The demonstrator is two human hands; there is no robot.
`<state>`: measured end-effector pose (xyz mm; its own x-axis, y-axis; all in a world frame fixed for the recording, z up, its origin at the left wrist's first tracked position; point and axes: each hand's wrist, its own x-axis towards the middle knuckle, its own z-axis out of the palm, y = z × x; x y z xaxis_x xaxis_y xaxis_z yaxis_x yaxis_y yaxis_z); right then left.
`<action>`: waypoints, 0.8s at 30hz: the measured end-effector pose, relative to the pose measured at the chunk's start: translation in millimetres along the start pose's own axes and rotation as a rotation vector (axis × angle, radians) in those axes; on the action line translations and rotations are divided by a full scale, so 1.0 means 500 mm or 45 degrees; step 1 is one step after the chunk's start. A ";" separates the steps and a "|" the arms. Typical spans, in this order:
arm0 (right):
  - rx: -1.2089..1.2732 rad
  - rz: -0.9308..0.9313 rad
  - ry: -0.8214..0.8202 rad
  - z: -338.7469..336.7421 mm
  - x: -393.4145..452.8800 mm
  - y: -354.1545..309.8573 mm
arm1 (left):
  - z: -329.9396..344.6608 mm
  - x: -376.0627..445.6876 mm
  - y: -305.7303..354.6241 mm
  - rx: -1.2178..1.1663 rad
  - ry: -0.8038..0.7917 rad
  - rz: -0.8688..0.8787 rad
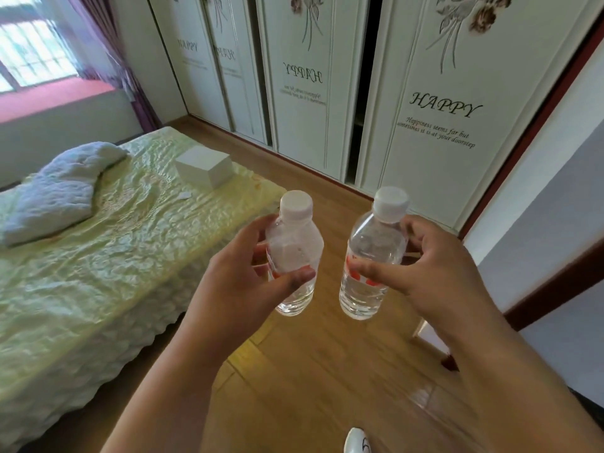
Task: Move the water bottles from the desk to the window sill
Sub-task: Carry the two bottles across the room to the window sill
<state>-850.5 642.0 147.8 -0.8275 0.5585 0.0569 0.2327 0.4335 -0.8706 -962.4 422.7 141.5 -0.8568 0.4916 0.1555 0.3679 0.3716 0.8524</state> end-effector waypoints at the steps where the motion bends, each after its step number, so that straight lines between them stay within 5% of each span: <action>1: -0.003 -0.016 0.011 -0.013 0.025 0.005 | 0.016 0.020 0.009 0.013 0.015 0.016; 11: -0.013 -0.086 -0.052 -0.087 0.217 0.040 | 0.109 0.167 0.049 -0.037 0.069 -0.024; 24: -0.054 0.045 0.002 0.009 0.406 0.036 | 0.093 0.407 -0.038 -0.034 -0.070 -0.049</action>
<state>-1016.8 760.0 141.3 -0.8174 0.5753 0.0275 0.2833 0.4432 -0.8505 -1126.9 552.5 133.6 -0.8489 0.5200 0.0951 0.3243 0.3702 0.8705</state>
